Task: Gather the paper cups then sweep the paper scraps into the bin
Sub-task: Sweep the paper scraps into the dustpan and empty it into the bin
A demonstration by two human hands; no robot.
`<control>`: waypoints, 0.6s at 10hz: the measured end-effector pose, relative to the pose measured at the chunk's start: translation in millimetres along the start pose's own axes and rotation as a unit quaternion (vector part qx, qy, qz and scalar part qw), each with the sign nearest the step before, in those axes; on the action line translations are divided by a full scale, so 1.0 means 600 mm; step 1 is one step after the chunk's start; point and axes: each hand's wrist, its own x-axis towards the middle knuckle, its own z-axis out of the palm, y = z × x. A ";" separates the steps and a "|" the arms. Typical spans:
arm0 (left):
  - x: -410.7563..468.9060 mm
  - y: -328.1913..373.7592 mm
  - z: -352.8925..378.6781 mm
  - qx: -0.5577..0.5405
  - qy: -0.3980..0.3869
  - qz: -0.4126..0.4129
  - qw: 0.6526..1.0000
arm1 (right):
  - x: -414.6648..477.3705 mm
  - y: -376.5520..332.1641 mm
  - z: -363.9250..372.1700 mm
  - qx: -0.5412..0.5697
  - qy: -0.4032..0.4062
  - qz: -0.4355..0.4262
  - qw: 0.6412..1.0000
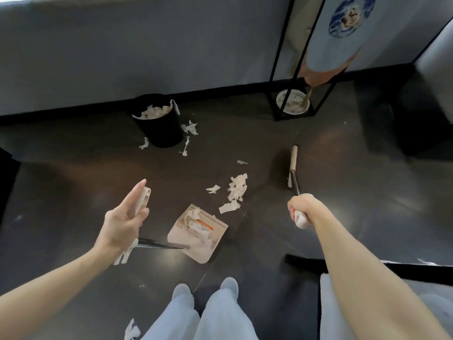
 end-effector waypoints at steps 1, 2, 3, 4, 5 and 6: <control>-0.014 -0.009 0.000 -0.023 -0.001 -0.008 1.000 | -0.006 -0.012 0.030 -0.027 -0.038 -0.021 0.999; -0.010 -0.012 -0.008 -0.022 0.001 0.003 1.000 | -0.044 -0.023 0.065 -0.027 -0.096 -0.019 0.995; -0.013 -0.003 -0.011 -0.022 -0.007 0.008 1.000 | -0.086 -0.034 0.088 0.000 -0.115 0.003 0.993; -0.017 0.003 -0.013 -0.013 -0.015 0.009 1.000 | -0.111 -0.052 0.068 0.086 -0.129 0.032 0.987; -0.020 0.002 -0.021 0.005 -0.023 0.013 1.000 | -0.121 -0.072 0.039 0.106 -0.117 0.017 0.987; -0.019 -0.006 -0.030 0.008 -0.026 0.016 0.999 | -0.112 -0.095 0.033 0.076 -0.088 0.004 0.993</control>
